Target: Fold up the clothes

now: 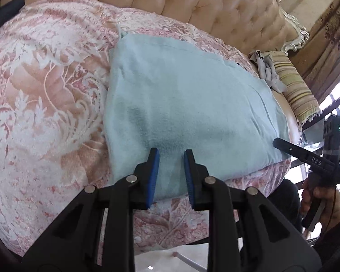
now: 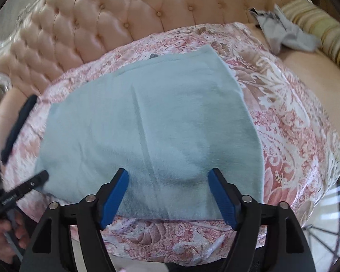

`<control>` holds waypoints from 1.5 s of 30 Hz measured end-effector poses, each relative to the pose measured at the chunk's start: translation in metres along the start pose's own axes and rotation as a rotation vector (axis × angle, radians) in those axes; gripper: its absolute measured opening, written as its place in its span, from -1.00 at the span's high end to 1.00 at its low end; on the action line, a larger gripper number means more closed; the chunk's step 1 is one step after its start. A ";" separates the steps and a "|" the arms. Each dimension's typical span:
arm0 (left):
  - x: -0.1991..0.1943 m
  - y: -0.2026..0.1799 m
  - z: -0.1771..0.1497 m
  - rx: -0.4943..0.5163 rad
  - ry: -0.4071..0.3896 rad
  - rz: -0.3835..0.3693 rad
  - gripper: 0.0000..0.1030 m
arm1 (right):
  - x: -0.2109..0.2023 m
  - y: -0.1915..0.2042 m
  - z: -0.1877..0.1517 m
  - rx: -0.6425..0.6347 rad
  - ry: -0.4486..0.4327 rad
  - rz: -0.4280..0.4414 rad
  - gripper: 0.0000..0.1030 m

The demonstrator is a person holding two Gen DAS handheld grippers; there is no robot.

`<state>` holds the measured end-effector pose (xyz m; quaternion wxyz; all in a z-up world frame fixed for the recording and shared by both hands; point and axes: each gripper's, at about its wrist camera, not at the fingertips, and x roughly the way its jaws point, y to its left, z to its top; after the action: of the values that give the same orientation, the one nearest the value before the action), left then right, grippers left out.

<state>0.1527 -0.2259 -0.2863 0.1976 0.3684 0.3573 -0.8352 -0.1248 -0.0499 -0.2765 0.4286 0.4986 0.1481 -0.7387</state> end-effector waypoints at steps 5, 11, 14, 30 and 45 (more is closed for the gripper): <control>-0.009 -0.022 -0.001 0.083 -0.054 0.029 -0.11 | -0.011 0.011 -0.002 -0.003 -0.027 -0.118 -0.48; -0.001 -0.041 0.000 0.116 -0.064 0.093 -0.59 | 0.000 0.010 -0.006 -0.015 -0.015 -0.170 -0.49; 0.015 -0.034 -0.002 0.043 0.013 0.093 -0.77 | 0.005 0.009 -0.008 -0.011 -0.014 -0.173 -0.54; 0.027 -0.049 -0.015 0.118 0.014 0.179 -0.99 | 0.008 0.015 -0.013 0.000 -0.032 -0.218 -0.69; 0.032 -0.055 -0.015 0.136 0.030 0.223 -0.99 | 0.007 0.014 -0.013 0.013 -0.036 -0.220 -0.71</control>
<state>0.1065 -0.1798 -0.2929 0.2586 0.4309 0.2593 -0.8247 -0.1066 -0.0530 -0.2855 0.3443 0.4688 0.1891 -0.7911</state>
